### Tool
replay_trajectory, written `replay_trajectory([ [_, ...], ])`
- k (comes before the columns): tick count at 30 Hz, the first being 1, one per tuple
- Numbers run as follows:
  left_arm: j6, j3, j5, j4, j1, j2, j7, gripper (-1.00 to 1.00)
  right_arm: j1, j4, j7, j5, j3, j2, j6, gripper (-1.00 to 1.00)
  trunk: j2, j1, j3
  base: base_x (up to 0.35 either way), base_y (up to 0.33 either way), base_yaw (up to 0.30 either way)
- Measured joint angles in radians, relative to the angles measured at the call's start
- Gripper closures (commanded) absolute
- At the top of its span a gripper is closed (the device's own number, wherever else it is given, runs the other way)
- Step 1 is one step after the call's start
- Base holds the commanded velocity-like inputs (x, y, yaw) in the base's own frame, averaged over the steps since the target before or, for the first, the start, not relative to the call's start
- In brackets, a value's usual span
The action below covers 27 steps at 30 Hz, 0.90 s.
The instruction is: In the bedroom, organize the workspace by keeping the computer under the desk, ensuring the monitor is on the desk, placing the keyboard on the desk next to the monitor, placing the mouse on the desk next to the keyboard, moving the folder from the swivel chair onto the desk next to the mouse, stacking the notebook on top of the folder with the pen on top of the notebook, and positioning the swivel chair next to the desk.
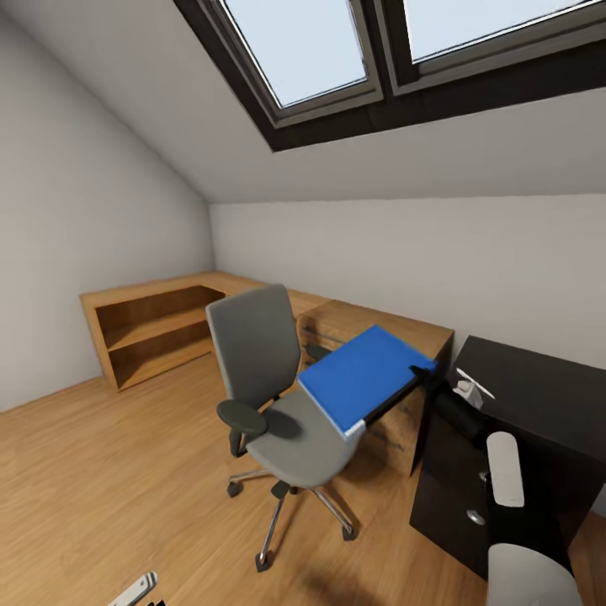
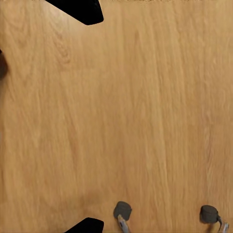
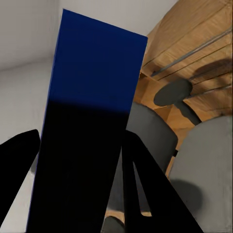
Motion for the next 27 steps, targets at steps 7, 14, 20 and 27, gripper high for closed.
replay_trajectory([
  [7,-0.002,0.0,0.0,0.001,0.0,0.0,0.0,-1.0,0.0,-0.208,-0.188,-0.121,-0.002,0.017,0.165,1.0,0.049,-0.027,0.022,0.0,0.0,0.0],
  [14,-0.002,-0.002,-0.001,0.032,0.0,0.007,0.0,-1.0,0.005,-0.194,-0.207,-0.239,-0.008,0.009,0.194,1.0,0.098,-0.054,0.044,0.0,0.0,0.0],
  [20,-0.019,-0.061,-0.001,0.136,0.0,0.027,-0.001,-1.0,0.026,-0.19,-0.208,-0.244,-0.063,0.008,0.194,1.0,0.14,-0.077,0.063,0.0,0.0,0.0],
  [27,-0.112,-0.146,0.002,0.223,0.0,0.048,-0.001,-1.0,0.04,-0.196,-0.172,-0.252,-0.074,0.009,0.194,1.0,0.189,-0.103,0.085,0.0,0.0,0.0],
])
